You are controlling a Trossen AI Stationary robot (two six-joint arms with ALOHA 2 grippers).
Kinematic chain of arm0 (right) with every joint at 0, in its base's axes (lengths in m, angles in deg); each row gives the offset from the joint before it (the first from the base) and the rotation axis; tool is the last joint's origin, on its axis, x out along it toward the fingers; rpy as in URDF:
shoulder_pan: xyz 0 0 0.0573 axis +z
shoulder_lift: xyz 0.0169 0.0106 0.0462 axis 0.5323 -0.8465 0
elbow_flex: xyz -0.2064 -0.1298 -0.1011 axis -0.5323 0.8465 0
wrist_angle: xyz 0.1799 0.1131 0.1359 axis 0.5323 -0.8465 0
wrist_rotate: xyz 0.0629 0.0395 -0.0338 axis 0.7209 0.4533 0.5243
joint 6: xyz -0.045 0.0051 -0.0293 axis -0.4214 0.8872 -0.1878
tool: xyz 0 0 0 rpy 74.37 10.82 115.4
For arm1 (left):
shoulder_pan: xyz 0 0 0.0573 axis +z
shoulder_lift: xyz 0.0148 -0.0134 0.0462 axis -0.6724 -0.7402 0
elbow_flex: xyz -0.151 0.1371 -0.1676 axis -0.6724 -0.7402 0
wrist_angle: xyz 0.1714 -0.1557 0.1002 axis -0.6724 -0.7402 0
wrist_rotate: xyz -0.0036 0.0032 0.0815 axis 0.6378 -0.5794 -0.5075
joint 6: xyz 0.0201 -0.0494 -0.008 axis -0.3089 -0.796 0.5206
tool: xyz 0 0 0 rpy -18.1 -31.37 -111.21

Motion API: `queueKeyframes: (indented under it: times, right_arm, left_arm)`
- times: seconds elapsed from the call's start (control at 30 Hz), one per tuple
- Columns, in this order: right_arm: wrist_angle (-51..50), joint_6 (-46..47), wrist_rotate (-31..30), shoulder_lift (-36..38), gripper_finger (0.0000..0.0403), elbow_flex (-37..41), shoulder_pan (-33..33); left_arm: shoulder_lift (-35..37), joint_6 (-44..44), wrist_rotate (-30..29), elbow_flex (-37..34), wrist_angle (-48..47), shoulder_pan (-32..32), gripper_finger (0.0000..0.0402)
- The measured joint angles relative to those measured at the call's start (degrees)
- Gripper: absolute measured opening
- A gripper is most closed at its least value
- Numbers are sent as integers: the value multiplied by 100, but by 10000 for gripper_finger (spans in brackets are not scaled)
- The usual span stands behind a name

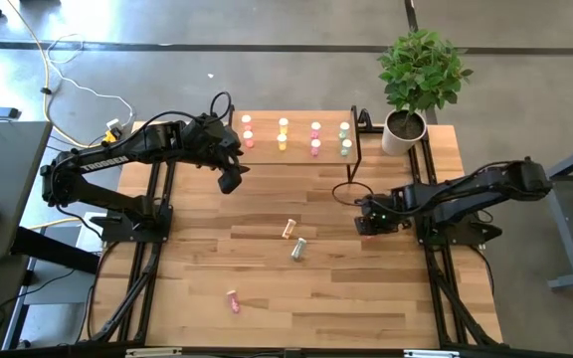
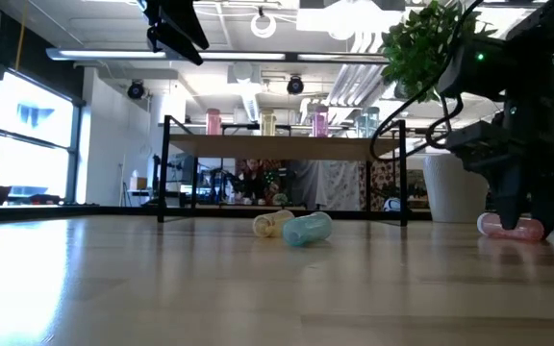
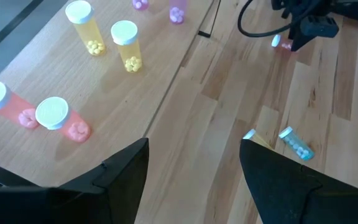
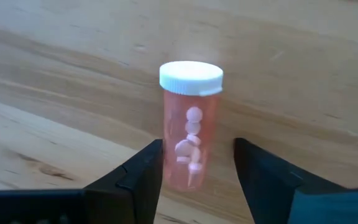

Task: Pick and place medicine bottles onto shelf by color
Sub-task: Put the pink pill bottle on the shelf aligned with the pink pill bottles

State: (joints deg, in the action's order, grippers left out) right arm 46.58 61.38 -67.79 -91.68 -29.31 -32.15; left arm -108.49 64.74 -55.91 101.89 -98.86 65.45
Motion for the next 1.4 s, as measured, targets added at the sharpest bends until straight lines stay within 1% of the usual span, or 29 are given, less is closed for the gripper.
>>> queueKeyframes:
  times: [0.13, 0.33, 0.47, 0.6, 0.7, 0.9, 1.0, 1.07, 1.4]
  right_arm:
    - [-90, -85, 31, -23, 149, -96, 1]
    - [149, -120, 106, -24, 92, -162, 13]
    - [369, -260, 89, -24, 70, -162, 14]
    - [741, -451, 120, -24, 67, -162, 17]
    - [1245, -599, 168, -24, 67, -162, 26]
    - [2897, -920, 128, -24, 67, -162, 209]
    - [3733, -1147, -6, -24, 67, -162, 300]
    - [4104, -1320, -94, -22, 67, -192, 340]
    - [4093, -2825, -768, -22, 67, -1307, 268]
  left_arm:
    - [0, 0, -3, 0, 0, 0, 243]
    - [0, -46, 26, 0, 0, 2, 243]
    - [0, -64, 128, 0, 0, 2, 243]
    - [0, -274, 294, 0, 0, 2, 243]
    - [0, -378, 488, 0, 0, 2, 243]
    - [0, -520, 779, 0, 0, 1, 243]
    - [0, -644, 802, 0, 17, -5, 243]
    - [0, -647, 802, 0, 75, -6, 243]
    - [0, -648, 816, 0, 841, -357, 243]
